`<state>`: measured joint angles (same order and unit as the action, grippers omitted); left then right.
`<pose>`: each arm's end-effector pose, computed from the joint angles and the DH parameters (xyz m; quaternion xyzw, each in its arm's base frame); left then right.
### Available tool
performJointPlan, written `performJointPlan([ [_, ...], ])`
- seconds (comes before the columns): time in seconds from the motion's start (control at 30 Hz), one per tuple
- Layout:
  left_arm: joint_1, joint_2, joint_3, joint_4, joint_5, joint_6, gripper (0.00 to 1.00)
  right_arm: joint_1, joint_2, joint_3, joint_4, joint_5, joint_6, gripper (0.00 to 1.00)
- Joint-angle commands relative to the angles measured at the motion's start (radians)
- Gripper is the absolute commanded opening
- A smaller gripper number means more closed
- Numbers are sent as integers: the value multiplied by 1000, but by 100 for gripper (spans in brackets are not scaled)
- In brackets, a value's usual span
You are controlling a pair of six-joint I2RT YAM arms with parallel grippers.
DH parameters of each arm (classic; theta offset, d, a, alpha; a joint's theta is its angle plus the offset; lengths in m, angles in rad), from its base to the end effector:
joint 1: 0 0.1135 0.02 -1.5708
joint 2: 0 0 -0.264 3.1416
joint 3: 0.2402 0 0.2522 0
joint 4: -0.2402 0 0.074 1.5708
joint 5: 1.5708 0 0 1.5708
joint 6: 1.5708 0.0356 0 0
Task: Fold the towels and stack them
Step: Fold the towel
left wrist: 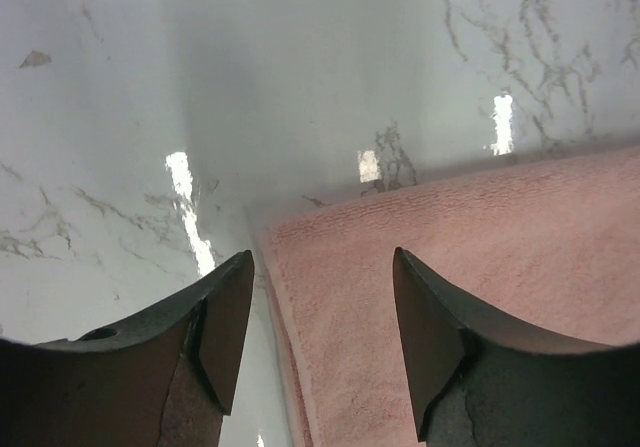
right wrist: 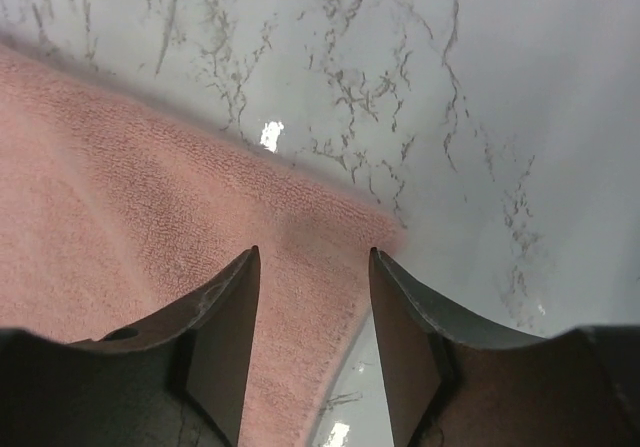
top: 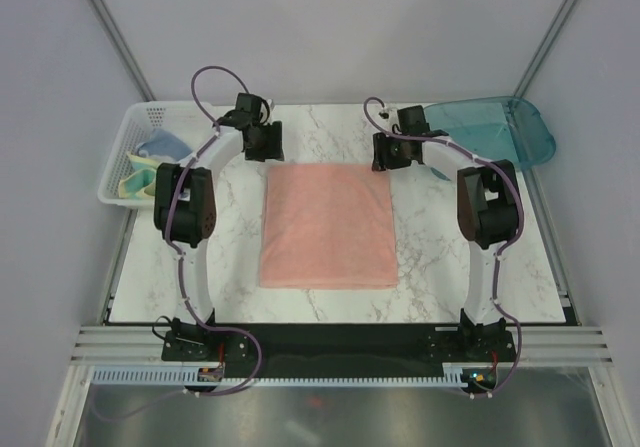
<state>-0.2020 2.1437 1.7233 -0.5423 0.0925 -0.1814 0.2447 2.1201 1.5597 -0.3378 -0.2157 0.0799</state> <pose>0.4635 -0.0983 0.2003 0.0237 0.9529 -0.1003 0.2852 0.4493 0.1200 0.1742 -0.1126 0.9324 0.1533 0.3073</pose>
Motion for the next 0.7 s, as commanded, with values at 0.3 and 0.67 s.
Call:
performJointPlan([
  [0.3, 78, 93, 128, 35, 321, 180, 59, -76, 106, 218, -147, -306, -255, 62],
  [0.67, 108, 145, 148, -18, 377, 289, 54, -96, 184, 273, -224, -358, -316, 56],
])
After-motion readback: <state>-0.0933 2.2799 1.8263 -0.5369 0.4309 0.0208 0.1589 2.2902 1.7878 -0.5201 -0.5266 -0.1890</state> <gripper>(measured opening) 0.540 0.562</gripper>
